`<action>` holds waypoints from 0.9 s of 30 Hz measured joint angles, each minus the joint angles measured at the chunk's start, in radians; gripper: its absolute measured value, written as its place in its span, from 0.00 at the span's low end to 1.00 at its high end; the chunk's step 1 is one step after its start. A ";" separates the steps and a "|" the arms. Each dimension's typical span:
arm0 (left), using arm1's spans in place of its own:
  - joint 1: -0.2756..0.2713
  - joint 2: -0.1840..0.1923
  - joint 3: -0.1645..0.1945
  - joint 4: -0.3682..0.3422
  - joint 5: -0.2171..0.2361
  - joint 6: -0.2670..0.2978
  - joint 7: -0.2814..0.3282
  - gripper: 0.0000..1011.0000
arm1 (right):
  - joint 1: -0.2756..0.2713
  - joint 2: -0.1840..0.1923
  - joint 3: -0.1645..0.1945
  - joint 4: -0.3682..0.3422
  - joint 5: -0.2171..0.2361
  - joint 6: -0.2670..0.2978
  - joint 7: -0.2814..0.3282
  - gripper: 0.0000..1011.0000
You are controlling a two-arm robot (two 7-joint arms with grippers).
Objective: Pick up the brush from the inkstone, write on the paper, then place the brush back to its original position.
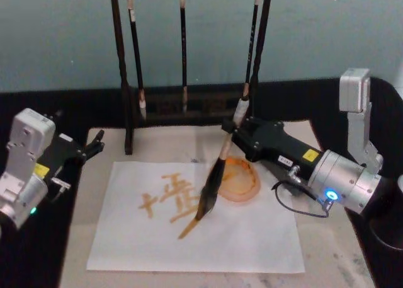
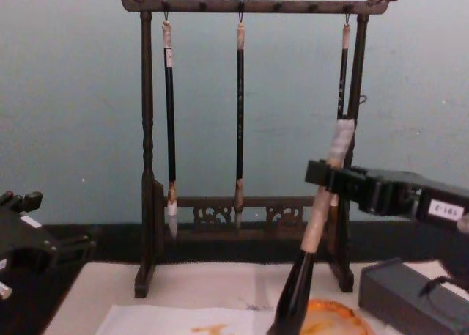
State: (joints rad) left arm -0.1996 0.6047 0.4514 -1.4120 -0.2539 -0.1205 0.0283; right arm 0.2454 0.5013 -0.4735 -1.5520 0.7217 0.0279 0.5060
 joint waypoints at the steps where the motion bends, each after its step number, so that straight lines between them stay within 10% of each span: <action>1: 0.000 0.000 0.000 0.000 0.000 0.000 0.000 1.00 | 0.000 -0.001 0.003 0.000 0.000 0.000 -0.001 0.17; 27: 0.000 0.000 0.000 0.000 0.000 0.000 0.000 1.00 | -0.013 0.010 0.025 -0.072 0.015 0.005 0.021 0.17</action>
State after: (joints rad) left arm -0.1995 0.6047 0.4514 -1.4120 -0.2539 -0.1205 0.0283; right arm 0.2320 0.5109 -0.4483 -1.6241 0.7367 0.0324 0.5274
